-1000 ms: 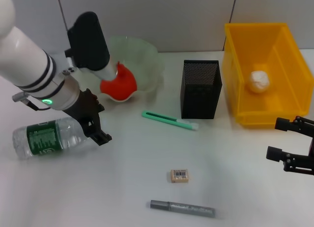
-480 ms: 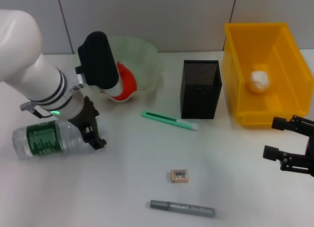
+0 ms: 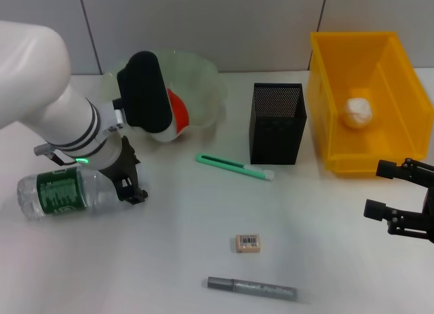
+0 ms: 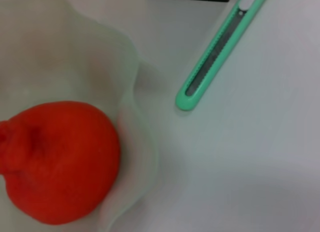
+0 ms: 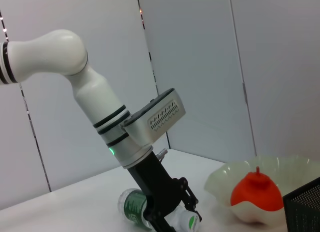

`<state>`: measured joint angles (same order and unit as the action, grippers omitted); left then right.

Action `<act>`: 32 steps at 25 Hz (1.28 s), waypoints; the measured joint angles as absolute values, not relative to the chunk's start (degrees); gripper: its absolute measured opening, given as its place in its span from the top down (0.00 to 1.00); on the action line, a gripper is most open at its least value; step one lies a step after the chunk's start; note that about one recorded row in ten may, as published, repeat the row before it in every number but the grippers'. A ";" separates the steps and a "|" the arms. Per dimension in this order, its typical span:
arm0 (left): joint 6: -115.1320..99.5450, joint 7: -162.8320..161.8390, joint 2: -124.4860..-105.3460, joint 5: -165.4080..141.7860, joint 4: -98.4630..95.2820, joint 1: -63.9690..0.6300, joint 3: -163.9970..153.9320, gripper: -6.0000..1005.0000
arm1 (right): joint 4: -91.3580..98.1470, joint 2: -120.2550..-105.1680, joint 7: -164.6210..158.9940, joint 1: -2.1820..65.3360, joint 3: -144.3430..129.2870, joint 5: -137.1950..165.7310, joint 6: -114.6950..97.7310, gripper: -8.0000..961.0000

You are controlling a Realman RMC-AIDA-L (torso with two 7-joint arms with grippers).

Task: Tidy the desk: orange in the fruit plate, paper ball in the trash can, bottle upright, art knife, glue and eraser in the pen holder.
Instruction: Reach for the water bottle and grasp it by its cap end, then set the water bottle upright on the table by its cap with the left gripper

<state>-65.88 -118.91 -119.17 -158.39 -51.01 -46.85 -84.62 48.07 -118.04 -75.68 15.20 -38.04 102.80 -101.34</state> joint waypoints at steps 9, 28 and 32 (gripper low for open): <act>-64.19 -119.51 -119.18 -158.85 -52.66 -45.44 -87.19 0.51 | 47.86 -118.13 -75.68 15.35 -37.02 102.58 -101.80 0.12; -74.66 -111.70 -118.27 -131.76 -82.40 -24.18 -59.70 0.56 | 47.81 -117.53 -77.57 17.64 -36.03 102.91 -101.88 0.12; -75.19 -109.98 -118.20 -123.59 -83.98 -20.10 -54.86 0.56 | 47.75 -117.57 -77.73 18.11 -36.08 102.94 -101.93 0.12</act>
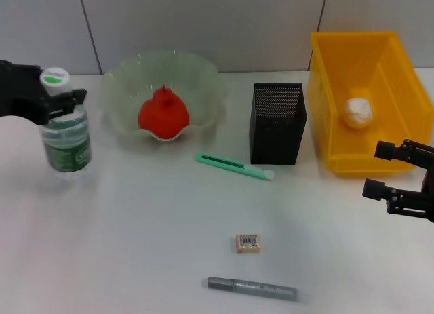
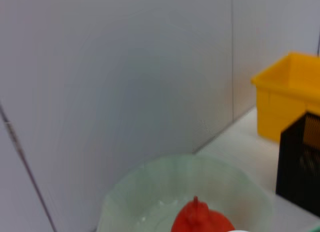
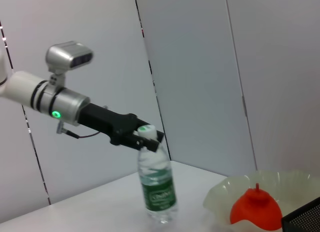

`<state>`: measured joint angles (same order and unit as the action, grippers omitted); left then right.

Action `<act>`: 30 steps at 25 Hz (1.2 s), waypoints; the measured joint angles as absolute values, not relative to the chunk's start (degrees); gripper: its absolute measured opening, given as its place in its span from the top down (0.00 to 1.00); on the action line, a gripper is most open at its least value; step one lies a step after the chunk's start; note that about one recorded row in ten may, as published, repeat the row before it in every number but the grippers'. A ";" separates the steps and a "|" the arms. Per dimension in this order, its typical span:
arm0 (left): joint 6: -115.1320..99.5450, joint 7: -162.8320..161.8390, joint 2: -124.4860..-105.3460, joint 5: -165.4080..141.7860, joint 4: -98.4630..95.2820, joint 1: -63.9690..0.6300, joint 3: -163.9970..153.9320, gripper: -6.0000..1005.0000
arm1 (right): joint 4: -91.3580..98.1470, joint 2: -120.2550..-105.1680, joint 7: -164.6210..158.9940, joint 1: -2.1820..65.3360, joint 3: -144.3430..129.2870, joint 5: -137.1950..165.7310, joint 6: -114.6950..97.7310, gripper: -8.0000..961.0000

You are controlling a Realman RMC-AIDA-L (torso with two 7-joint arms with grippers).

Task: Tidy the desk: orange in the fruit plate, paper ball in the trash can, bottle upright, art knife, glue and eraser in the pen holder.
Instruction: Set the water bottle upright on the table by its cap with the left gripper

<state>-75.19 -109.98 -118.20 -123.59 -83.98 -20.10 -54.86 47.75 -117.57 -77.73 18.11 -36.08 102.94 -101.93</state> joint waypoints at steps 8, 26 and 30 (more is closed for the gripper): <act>-75.05 -106.36 -118.39 -106.70 -81.96 -13.72 -52.76 0.55 | 47.86 -117.98 -77.92 18.87 -36.41 103.01 -101.96 0.12; -65.11 -83.35 -118.44 -91.98 -50.94 -22.21 -47.70 0.54 | 47.62 -118.26 -77.95 19.11 -36.56 103.19 -102.57 0.12; -62.59 -80.04 -118.56 -91.69 -47.83 -23.37 -47.59 0.53 | 47.63 -118.29 -77.95 18.96 -36.56 103.19 -102.57 0.12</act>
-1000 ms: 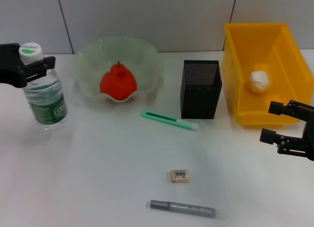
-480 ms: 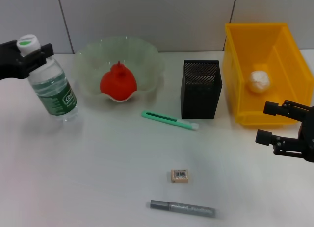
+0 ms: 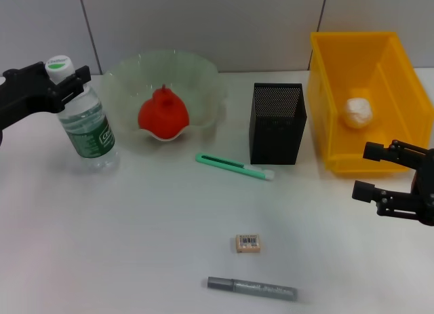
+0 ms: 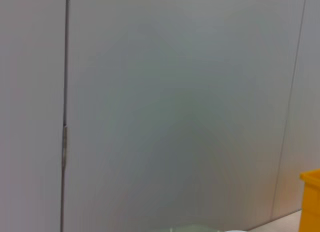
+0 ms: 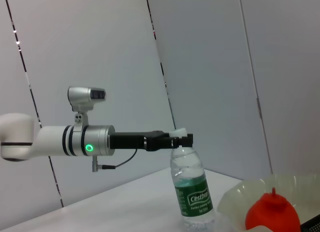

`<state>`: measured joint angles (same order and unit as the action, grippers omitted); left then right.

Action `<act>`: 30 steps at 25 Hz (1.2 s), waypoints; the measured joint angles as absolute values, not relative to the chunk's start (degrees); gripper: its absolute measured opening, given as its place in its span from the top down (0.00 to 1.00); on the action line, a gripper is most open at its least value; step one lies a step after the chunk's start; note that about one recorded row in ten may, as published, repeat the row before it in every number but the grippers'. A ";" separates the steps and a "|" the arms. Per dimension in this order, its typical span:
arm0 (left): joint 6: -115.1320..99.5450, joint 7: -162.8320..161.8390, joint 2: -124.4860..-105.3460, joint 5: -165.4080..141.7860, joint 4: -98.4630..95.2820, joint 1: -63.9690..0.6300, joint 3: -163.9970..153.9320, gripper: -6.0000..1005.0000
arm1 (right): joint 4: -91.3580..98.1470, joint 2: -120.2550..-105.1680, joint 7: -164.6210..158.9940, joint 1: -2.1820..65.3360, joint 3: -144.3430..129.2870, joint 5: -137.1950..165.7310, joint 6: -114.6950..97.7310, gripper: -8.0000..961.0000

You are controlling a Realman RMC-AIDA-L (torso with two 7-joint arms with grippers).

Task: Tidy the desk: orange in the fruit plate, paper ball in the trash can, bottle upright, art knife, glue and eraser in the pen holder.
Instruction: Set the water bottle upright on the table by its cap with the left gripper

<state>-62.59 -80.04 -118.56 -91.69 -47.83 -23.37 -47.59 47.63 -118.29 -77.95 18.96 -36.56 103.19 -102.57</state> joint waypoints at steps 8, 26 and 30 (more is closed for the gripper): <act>-61.92 -76.62 -118.53 -91.29 -45.63 -23.59 -47.34 0.53 | 47.44 -118.30 -77.95 19.04 -36.59 103.19 -102.56 0.12; -62.54 -71.44 -118.52 -86.75 -42.44 -22.72 -47.72 0.51 | 46.84 -118.30 -77.95 19.51 -36.65 103.28 -102.54 0.12; -62.33 -71.40 -118.58 -86.85 -42.37 -22.69 -47.72 0.42 | 46.84 -118.30 -77.96 19.51 -36.65 103.27 -102.51 0.12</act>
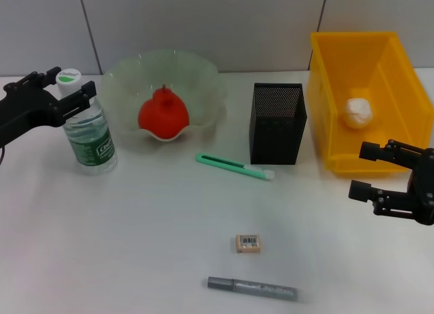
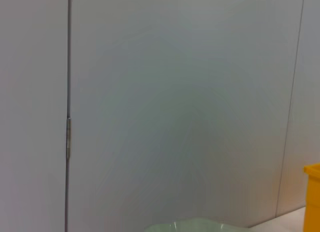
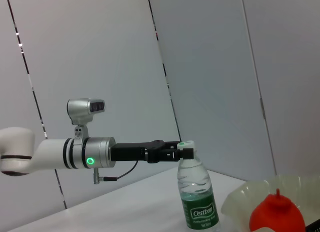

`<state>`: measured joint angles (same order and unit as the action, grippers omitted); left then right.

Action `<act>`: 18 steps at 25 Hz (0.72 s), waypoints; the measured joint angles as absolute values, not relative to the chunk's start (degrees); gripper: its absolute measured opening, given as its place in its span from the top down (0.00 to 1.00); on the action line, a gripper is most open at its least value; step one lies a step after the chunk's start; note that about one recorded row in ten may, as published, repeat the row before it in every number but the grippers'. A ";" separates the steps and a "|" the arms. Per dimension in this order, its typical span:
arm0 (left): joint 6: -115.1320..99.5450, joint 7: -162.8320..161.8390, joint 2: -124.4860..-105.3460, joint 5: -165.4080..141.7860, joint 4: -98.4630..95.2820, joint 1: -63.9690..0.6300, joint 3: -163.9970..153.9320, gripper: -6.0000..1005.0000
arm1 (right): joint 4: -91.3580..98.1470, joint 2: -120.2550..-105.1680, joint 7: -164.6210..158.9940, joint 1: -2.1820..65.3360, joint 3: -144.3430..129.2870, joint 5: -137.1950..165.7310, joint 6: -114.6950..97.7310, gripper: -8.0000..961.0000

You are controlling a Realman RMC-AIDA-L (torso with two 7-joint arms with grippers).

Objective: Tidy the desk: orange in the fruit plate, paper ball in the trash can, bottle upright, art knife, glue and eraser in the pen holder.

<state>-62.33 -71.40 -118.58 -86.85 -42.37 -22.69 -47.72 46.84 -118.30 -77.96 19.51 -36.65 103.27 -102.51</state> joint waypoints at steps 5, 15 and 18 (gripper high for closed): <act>-62.90 -71.22 -118.53 -86.19 -42.62 -22.49 -47.37 0.24 | 46.86 -118.30 -77.96 19.51 -36.65 103.28 -102.52 0.12; -79.77 -71.93 -117.56 -81.99 -48.76 -16.17 -38.94 0.24 | 55.08 -118.55 -86.55 21.29 -36.65 105.65 -102.19 0.12; -85.12 -71.65 -116.98 -82.05 -48.52 -14.78 -37.00 0.24 | 61.69 -118.93 -93.01 23.54 -37.54 110.31 -102.16 0.12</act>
